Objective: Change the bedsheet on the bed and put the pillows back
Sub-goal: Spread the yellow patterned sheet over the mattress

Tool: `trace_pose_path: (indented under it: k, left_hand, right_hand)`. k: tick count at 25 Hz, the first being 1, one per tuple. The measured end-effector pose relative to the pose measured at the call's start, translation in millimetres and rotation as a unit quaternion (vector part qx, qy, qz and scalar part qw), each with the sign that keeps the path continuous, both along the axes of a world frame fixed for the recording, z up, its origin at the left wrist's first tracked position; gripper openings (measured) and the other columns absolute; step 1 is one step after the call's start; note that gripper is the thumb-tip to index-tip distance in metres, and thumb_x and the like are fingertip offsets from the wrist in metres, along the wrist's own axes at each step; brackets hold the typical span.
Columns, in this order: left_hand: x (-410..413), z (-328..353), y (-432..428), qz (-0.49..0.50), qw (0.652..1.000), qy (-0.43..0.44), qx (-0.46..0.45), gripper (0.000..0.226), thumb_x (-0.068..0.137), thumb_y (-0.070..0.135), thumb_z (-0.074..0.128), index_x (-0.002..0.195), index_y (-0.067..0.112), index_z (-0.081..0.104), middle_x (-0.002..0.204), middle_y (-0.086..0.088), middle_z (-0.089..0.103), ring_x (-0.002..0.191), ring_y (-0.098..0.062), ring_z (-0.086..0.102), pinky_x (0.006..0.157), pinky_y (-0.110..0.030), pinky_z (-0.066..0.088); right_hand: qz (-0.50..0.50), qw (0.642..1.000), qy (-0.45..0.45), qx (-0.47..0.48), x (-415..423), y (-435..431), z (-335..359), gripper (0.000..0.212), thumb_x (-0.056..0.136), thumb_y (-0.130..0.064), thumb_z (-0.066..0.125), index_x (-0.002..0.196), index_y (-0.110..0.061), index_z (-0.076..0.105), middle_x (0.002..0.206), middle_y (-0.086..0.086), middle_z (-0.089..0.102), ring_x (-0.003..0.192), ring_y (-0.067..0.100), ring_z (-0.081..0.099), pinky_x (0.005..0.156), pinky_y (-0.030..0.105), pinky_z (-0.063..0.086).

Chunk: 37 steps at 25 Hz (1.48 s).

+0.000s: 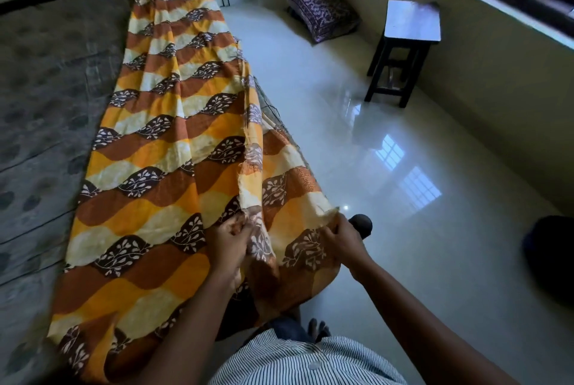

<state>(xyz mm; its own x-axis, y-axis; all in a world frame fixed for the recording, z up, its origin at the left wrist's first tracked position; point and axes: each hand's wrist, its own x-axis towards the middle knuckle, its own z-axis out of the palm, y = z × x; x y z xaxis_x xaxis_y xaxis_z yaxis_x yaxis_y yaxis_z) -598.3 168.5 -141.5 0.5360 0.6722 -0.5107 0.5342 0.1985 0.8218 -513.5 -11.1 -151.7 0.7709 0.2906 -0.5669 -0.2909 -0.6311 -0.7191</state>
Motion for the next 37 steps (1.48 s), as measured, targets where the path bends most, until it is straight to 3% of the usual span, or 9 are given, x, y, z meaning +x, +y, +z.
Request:
trace_pose_path:
  k: [4, 7, 11, 15, 20, 25, 28, 32, 37]
  left_hand:
    - [3, 6, -37, -0.106, 0.992, -0.018, 0.066, 0.027, 0.083, 0.016, 0.068, 0.109, 0.012, 0.066, 0.095, -0.001, 0.069, 0.083, -0.013, 0.064, 0.064, -0.022, 0.049]
    - [6, 9, -58, -0.199, 0.969, -0.008, 0.149, 0.025, 0.085, 0.018, 0.066, 0.108, 0.011, 0.068, 0.099, -0.003, 0.071, 0.093, -0.016, 0.065, 0.069, -0.021, 0.048]
    - [3, 9, -68, -0.205, 0.957, 0.004, 0.205, 0.03, 0.084, 0.011, 0.065, 0.114, 0.01, 0.064, 0.108, -0.007, 0.067, 0.096, -0.016, 0.062, 0.069, -0.014, 0.044]
    - [-2, -7, -62, -0.185, 0.959, 0.008, 0.217, 0.043, 0.079, 0.004, 0.069, 0.118, 0.016, 0.055, 0.116, -0.001, 0.055, 0.109, -0.015, 0.053, 0.076, -0.022, 0.046]
    - [3, -15, -56, -0.159, 0.948, 0.019, 0.274, 0.031, 0.09, -0.004, 0.045, 0.111, 0.009, 0.064, 0.113, -0.011, 0.064, 0.106, -0.024, 0.057, 0.079, -0.029, 0.045]
    - [40, 2, -81, -0.19, 0.937, -0.055, 0.288, 0.031, 0.094, 0.009, 0.047, 0.124, 0.005, 0.051, 0.114, -0.016, 0.063, 0.102, -0.031, 0.06, 0.071, -0.027, 0.04]
    - [59, -6, -89, -0.3, 0.864, -0.039, 0.402, 0.039, 0.084, 0.035, 0.063, 0.119, 0.018, 0.056, 0.112, -0.003, 0.061, 0.094, -0.023, 0.06, 0.066, -0.026, 0.042]
    - [89, -25, -100, -0.273, 0.86, 0.031, 0.43, 0.031, 0.083, 0.004, 0.063, 0.11, 0.019, 0.067, 0.101, -0.006, 0.063, 0.085, -0.029, 0.062, 0.06, -0.024, 0.037]
    - [131, -20, -167, -0.267, 0.838, -0.037, 0.475, 0.025, 0.072, 0.009, 0.069, 0.096, 0.015, 0.072, 0.073, -0.003, 0.063, 0.062, -0.022, 0.062, 0.053, -0.02, 0.042]
  right_hand:
    - [0.127, 0.987, -0.095, 0.007, 0, 13, 16, 0.058, 0.092, -0.049, 0.045, 0.141, -0.019, 0.037, 0.143, 0.009, 0.041, 0.127, 0.026, 0.045, 0.102, 0.039, 0.039]
    - [0.067, 0.989, 0.062, 0.117, 5, 30, 29, 0.049, 0.088, -0.055, 0.051, 0.117, -0.015, 0.057, 0.108, 0.006, 0.065, 0.098, 0.021, 0.063, 0.085, 0.037, 0.052]
    - [0.024, 0.994, 0.029, 0.104, 12, 35, 25, 0.016, 0.089, -0.018, 0.061, 0.076, -0.01, 0.058, 0.069, 0.004, 0.058, 0.057, 0.009, 0.057, 0.048, 0.013, 0.047]
    - [-0.056, 0.987, 0.045, 0.146, 23, 32, 21, 0.02, 0.095, -0.011, 0.05, 0.078, -0.009, 0.059, 0.068, 0.004, 0.056, 0.059, 0.011, 0.058, 0.053, 0.019, 0.052]
    - [-0.219, 0.937, 0.18, 0.206, 60, 26, 24, 0.021, 0.099, -0.017, 0.041, 0.105, -0.003, 0.055, 0.085, 0.012, 0.061, 0.072, 0.022, 0.062, 0.062, 0.033, 0.054]
    - [-0.154, 0.965, 0.146, 0.156, 93, 4, 34, 0.03, 0.088, -0.035, 0.061, 0.078, -0.007, 0.062, 0.063, 0.005, 0.06, 0.041, 0.009, 0.053, 0.037, 0.016, 0.04]
    - [-0.141, 0.971, 0.115, 0.157, 128, -20, 33, 0.019, 0.086, -0.022, 0.065, 0.077, -0.006, 0.06, 0.071, 0.008, 0.061, 0.043, 0.009, 0.059, 0.042, 0.016, 0.048]
    - [-0.14, 0.973, 0.089, 0.16, 186, -59, 30, 0.018, 0.087, -0.02, 0.065, 0.076, -0.007, 0.06, 0.069, 0.007, 0.061, 0.04, 0.007, 0.058, 0.045, 0.018, 0.048]
    - [-0.109, 0.98, 0.087, 0.141, 263, -127, 21, 0.016, 0.088, -0.021, 0.064, 0.089, -0.005, 0.063, 0.07, 0.005, 0.06, 0.038, 0.005, 0.056, 0.041, 0.015, 0.045]
